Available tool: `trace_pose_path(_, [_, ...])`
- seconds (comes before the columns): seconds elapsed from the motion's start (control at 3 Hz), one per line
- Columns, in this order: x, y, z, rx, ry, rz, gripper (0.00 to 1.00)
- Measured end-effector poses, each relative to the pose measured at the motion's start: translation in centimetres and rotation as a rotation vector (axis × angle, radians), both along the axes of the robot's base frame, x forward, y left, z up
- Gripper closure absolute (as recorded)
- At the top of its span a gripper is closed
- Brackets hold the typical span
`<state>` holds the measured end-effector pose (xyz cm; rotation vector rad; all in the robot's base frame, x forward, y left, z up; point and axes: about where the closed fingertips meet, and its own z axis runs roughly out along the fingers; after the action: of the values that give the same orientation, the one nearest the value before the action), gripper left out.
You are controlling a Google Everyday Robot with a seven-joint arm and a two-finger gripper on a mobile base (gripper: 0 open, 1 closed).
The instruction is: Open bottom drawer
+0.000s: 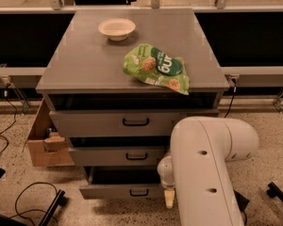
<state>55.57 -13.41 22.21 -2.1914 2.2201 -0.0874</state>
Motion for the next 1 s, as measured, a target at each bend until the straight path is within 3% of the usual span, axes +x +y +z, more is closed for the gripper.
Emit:
trace_pose_path(0.33, [-2.0,0.2,-2.0,0.023,0.044,-0.003,0.00])
trace_pose_path(0.67, [-2.3,0.2,-2.5,0.023,0.054,-0.001,0.02])
trace_pose_path(1.0, [-2.7,0.3,-3.6,0.017,0.085,-0.002,0.24])
